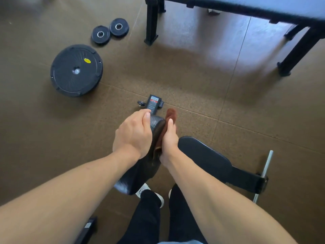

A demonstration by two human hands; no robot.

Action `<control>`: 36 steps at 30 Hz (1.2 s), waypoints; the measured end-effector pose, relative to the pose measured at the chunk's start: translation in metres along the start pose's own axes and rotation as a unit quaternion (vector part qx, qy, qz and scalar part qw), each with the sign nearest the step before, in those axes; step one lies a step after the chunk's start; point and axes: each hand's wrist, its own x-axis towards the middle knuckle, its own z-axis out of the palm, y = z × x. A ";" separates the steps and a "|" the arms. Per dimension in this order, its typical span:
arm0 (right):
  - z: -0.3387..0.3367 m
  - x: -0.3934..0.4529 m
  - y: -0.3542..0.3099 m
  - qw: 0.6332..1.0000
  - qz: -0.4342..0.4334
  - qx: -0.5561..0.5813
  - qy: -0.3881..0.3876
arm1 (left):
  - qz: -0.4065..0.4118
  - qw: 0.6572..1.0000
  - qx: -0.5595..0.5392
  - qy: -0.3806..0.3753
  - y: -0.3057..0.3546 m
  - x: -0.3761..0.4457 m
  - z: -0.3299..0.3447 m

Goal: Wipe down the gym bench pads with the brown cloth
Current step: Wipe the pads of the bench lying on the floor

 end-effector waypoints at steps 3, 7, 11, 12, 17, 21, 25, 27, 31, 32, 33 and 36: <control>-0.002 -0.036 -0.006 0.995 -0.072 -0.022 -0.059 | 0.000 1.000 0.005 -0.001 0.001 0.000 0.000; 0.001 -0.025 -0.024 0.977 -0.162 -0.135 -0.045 | 0.003 1.000 0.003 0.000 0.001 -0.001 -0.001; 0.002 0.005 -0.042 0.990 -0.110 -0.059 -0.067 | 0.013 0.999 0.029 0.016 0.001 -0.001 0.000; 0.001 0.009 -0.042 0.993 -0.090 -0.050 -0.057 | 0.015 0.999 0.032 0.019 0.000 -0.002 0.001; -0.001 -0.010 -0.036 0.995 -0.086 -0.041 -0.033 | 0.006 0.999 0.044 0.018 0.003 -0.003 0.000; 0.008 -0.064 -0.041 0.975 -0.207 -0.038 -0.066 | 0.014 0.999 0.048 -0.010 0.006 -0.006 -0.004; 0.011 -0.047 -0.051 0.962 -0.241 -0.099 -0.082 | 0.011 0.999 0.040 -0.014 0.005 -0.005 -0.005; 0.007 -0.016 -0.054 0.976 -0.176 -0.116 -0.050 | 0.008 0.999 0.039 -0.016 0.003 -0.005 -0.004; -0.007 0.053 -0.039 0.992 -0.032 -0.124 0.009 | 0.010 0.999 0.039 0.032 0.005 -0.005 -0.001; -0.007 0.063 -0.041 0.992 -0.009 -0.127 0.022 | 0.007 0.998 0.041 0.038 0.006 -0.006 0.001; -0.005 0.072 -0.044 0.990 0.011 -0.136 0.020 | 0.004 0.998 0.043 0.043 0.006 -0.006 0.002; -0.004 0.094 -0.054 0.989 0.028 -0.144 0.003 | 0.002 0.998 0.047 0.048 0.004 -0.002 0.003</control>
